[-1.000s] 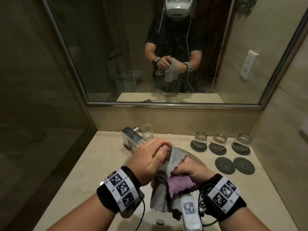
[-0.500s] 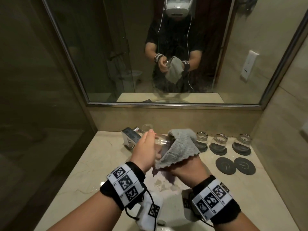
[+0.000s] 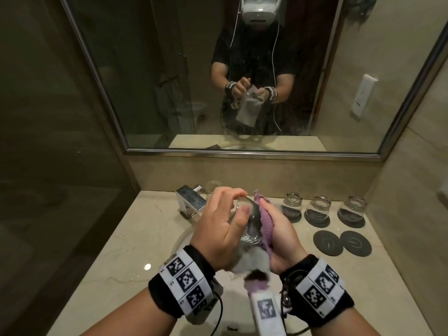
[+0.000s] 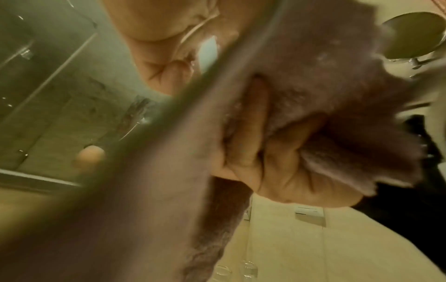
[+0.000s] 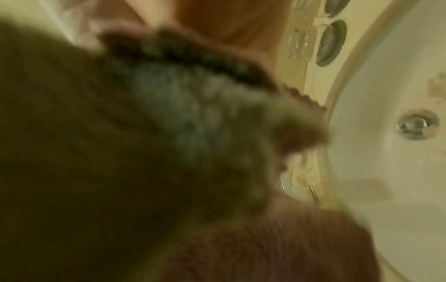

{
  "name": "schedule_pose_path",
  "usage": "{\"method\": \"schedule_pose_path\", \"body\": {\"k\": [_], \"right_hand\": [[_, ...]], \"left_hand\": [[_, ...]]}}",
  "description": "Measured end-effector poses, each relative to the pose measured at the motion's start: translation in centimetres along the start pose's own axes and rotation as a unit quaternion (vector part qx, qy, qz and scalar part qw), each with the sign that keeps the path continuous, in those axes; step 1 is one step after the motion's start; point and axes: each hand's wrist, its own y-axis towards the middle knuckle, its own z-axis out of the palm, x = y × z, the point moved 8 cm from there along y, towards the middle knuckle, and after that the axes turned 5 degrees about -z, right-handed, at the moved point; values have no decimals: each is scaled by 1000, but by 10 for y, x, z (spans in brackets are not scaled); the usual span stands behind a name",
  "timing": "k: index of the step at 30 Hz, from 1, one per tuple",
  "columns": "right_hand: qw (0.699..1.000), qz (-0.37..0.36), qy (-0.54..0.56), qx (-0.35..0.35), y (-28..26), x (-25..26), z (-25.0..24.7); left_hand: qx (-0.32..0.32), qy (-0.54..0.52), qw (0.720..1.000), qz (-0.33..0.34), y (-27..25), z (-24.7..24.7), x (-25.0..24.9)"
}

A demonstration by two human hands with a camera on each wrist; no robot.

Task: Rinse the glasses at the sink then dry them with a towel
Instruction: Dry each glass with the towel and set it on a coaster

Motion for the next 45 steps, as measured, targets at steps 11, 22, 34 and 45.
{"method": "schedule_pose_path", "body": {"k": [11, 22, 34, 45], "right_hand": [[941, -161, -297, 21, -12, 19, 6], [732, -208, -642, 96, 0, -4, 13], [950, -113, -250, -148, 16, -6, -20], [710, -128, -690, -52, 10, -6, -16]], "left_hand": [[-34, -150, 964, -219, 6, -3, 37], [117, -105, 926, -343, -9, 3, 79], [68, -192, 945, -257, 18, -23, 72], [309, -582, 606, -446, -21, 39, 59]]}}
